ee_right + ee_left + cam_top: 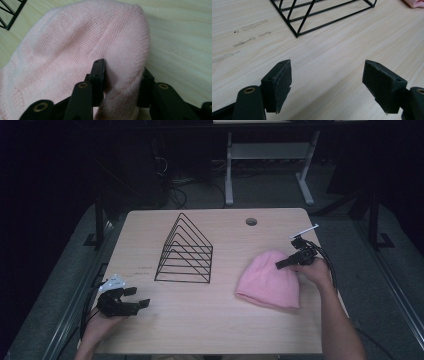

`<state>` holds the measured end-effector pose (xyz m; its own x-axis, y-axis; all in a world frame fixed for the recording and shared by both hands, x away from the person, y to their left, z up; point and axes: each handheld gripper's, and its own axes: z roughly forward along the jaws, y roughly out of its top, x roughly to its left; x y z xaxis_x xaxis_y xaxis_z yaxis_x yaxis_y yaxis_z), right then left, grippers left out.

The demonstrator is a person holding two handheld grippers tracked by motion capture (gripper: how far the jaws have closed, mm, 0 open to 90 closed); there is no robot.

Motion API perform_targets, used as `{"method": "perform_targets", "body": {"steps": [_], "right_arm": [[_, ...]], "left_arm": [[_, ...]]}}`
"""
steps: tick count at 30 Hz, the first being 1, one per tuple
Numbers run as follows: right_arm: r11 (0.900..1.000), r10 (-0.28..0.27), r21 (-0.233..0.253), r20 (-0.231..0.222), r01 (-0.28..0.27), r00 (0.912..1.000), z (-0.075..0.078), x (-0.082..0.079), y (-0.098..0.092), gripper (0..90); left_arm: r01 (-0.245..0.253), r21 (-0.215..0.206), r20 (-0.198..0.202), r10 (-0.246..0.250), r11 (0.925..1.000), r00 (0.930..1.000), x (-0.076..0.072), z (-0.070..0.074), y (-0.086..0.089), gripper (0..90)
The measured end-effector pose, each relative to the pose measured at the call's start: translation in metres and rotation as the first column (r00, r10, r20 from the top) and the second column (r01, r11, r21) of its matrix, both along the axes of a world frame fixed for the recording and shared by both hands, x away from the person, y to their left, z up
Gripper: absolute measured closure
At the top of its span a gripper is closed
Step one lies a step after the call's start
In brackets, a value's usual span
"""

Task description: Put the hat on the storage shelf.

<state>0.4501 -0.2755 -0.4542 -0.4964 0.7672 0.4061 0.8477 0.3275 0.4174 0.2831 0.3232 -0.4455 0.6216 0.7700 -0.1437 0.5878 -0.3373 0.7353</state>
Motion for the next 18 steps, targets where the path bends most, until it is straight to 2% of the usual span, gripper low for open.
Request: {"method": "perform_targets", "body": {"steps": [6,14,18], "right_arm": [[0.999,-0.006,0.036,0.001,0.006,1.0,0.001,-0.002,-0.002,72.9],[0.999,0.015,0.049,0.035,-0.017,0.9993,0.009,-0.005,0.001,74.7],[0.996,0.011,0.09,0.053,-0.016,0.9986,0.018,-0.008,-0.001,74.9]], "left_arm": [[0.0,0.001,0.002,0.0,1.0,1.0,0.0,0.0,0.001,23.6],[0.001,-0.002,0.001,-0.001,1.0,1.0,0.0,0.0,0.0,23.6],[0.003,-0.002,0.001,-0.003,1.0,1.0,0.0,0.0,0.0,23.6]]}}
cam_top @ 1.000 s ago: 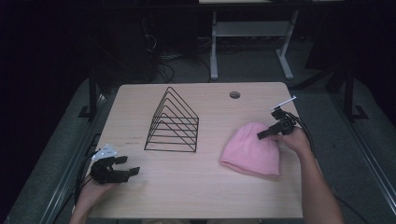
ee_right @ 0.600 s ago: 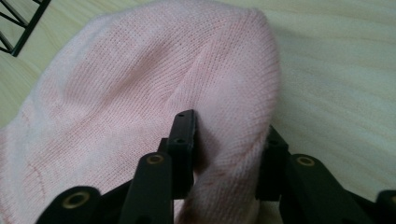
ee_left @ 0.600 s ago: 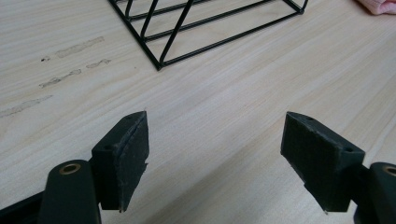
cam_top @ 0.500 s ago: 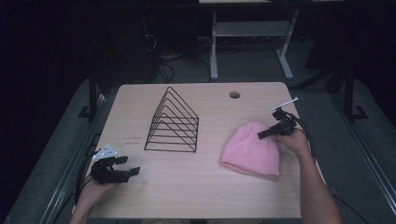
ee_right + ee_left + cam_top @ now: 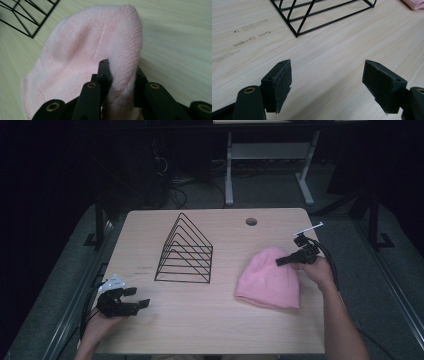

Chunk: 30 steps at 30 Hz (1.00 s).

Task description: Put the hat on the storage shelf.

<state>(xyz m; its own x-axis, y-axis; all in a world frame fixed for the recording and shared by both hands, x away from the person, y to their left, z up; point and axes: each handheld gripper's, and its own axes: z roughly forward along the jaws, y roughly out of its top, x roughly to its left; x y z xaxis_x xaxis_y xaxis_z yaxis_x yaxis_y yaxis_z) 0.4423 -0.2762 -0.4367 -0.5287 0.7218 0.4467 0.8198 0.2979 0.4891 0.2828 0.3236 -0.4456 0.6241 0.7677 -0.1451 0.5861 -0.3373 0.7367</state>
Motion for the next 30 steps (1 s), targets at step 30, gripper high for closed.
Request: {"method": "perform_targets", "body": {"steps": [30], "right_arm": [[0.996,0.071,0.037,0.211,-0.081,0.9748,0.081,-0.021,0.013,75.6]], "left_arm": [[0.018,0.006,0.015,-0.018,0.9998,0.9997,-0.002,0.009,-0.003,23.7]]}}
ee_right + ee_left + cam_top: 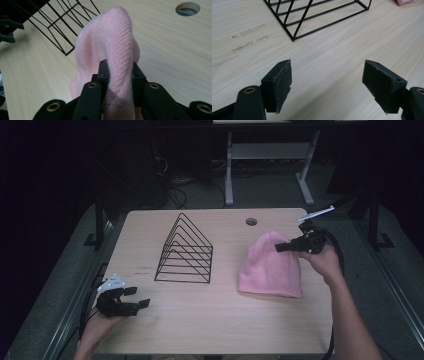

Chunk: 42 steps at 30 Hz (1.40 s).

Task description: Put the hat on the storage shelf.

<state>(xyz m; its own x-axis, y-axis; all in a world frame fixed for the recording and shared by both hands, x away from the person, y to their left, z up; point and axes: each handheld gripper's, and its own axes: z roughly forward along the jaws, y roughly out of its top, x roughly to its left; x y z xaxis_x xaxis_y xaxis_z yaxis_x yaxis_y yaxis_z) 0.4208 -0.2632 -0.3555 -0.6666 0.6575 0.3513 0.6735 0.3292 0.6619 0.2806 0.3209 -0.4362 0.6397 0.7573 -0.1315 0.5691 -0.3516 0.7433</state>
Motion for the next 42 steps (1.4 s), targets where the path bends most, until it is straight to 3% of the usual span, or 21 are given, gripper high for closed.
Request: {"method": "perform_targets", "body": {"steps": [14,23,33,42], "right_arm": [[1.0,0.03,0.007,0.094,-0.03,0.9951,0.038,-0.009,0.004,75.6],[0.999,0.026,0.027,0.118,-0.029,0.9927,0.051,-0.012,0.004,75.7],[0.998,0.052,0.034,0.164,-0.059,0.9851,0.073,-0.017,0.008,75.7],[0.995,0.089,0.023,0.205,-0.096,0.9747,0.094,-0.02,0.021,75.7]], "left_arm": [[0.031,0.001,0.008,-0.031,0.9995,0.9995,0.005,0.015,-0.003,23.8],[0.059,0.004,0.004,-0.059,0.9982,0.9982,0.007,0.023,-0.007,23.9],[0.101,0.007,0.013,-0.101,0.9948,0.9948,0.01,0.05,-0.011,23.8],[0.159,0.012,0.043,-0.16,0.9871,0.9862,0.015,0.08,-0.016,23.8]]}}
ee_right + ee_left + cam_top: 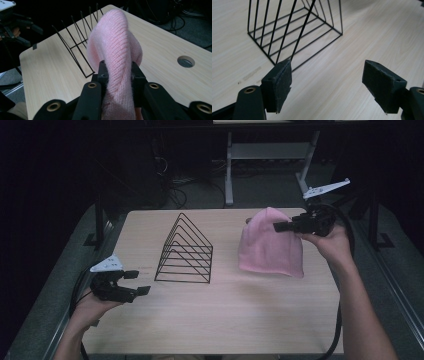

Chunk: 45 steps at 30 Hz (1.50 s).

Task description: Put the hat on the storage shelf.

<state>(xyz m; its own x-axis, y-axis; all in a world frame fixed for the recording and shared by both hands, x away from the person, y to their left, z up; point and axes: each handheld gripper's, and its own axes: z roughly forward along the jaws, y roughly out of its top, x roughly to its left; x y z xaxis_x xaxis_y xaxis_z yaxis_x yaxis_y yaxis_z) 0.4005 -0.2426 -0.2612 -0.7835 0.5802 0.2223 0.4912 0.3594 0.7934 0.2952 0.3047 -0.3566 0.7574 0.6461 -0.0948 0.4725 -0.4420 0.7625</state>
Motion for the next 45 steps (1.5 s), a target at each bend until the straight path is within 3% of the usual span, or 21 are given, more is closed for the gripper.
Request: {"method": "perform_targets", "body": {"steps": [17,35,45], "right_arm": [[0.997,0.079,0.004,0.044,-0.08,0.9959,0.033,0.001,0.03,75.6],[0.986,0.167,0.005,0.09,-0.168,0.9819,0.069,0.001,0.069,75.6],[0.976,0.215,0.007,0.098,-0.216,0.9717,0.082,0.002,0.09,75.6]], "left_arm": [[0.074,0.0,0.017,-0.074,0.9972,0.9971,0.011,0.031,-0.014,23.8],[0.141,-0.001,0.031,-0.141,0.99,0.9895,0.026,0.064,-0.035,23.8],[0.167,-0.001,0.031,-0.167,0.986,0.9855,0.034,0.074,-0.044,23.8]]}}
